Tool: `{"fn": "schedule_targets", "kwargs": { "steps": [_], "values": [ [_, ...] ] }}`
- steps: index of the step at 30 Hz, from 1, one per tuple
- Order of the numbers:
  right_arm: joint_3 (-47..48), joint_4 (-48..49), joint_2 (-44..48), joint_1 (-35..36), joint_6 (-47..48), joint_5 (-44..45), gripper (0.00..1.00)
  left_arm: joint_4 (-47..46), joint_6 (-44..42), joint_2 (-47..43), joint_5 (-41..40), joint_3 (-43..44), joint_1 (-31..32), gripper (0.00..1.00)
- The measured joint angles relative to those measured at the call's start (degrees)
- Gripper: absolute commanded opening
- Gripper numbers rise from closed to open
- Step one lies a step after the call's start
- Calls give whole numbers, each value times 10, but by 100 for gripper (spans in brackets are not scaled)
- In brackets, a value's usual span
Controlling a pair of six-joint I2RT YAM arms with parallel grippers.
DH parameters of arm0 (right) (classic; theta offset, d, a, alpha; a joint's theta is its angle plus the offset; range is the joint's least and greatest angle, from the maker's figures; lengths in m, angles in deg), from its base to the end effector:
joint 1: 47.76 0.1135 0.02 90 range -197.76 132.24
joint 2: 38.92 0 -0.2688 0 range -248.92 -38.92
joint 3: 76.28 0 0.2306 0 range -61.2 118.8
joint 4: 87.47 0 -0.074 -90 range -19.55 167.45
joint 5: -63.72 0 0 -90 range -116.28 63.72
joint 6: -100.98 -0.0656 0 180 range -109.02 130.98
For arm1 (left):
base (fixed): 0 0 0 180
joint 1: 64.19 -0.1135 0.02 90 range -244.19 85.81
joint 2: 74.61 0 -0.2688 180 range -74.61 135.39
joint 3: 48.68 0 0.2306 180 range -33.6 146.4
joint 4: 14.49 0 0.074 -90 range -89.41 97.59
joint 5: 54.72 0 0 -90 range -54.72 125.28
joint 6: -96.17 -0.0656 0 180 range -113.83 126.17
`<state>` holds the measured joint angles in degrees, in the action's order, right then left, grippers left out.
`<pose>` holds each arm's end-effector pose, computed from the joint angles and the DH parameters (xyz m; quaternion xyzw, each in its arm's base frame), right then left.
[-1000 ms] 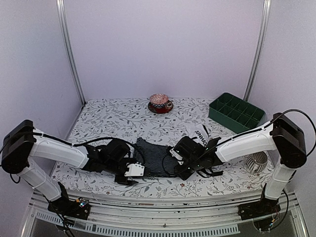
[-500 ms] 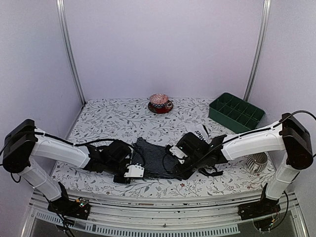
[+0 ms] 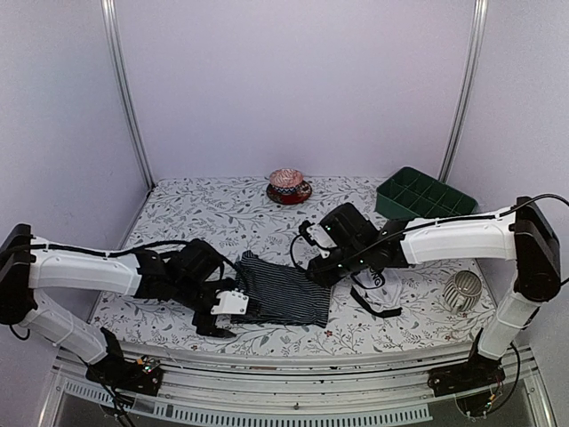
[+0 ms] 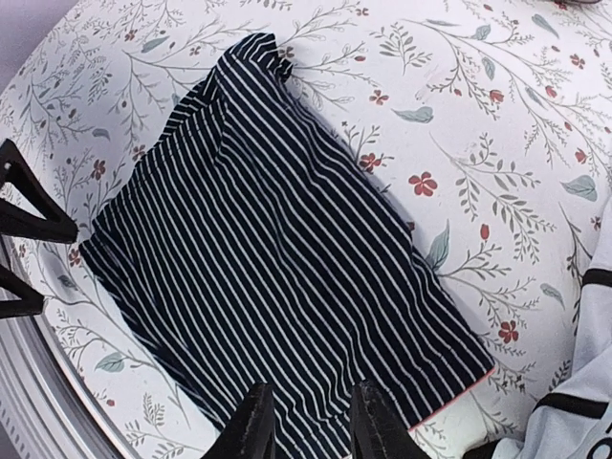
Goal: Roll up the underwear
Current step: Smooth out the underwear at the center of the board.
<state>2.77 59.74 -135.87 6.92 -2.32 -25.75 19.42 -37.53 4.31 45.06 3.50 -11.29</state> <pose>0.2089 0.2937 0.2014 -0.3313 0.8815 0.1844 0.2813 0.1372 -0.1999 0.1527 0.7340 0.6251 -0.1024 0.2450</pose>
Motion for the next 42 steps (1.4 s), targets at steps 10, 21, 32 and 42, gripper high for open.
{"fn": "schedule_targets", "kwargs": {
  "steps": [10,21,32,42],
  "values": [
    [0,49,-47,-57,-39,-25,7,-4,53,103,81,207,-128,56],
    [-38,76,-100,-86,-60,-25,4,-15,139,303,57,309,-172,49],
    [-14,92,-131,-89,-63,23,3,-20,164,356,-30,335,-172,59],
    [5,82,-143,-88,-63,65,6,-33,162,342,-69,328,-173,98]
  ]
}}
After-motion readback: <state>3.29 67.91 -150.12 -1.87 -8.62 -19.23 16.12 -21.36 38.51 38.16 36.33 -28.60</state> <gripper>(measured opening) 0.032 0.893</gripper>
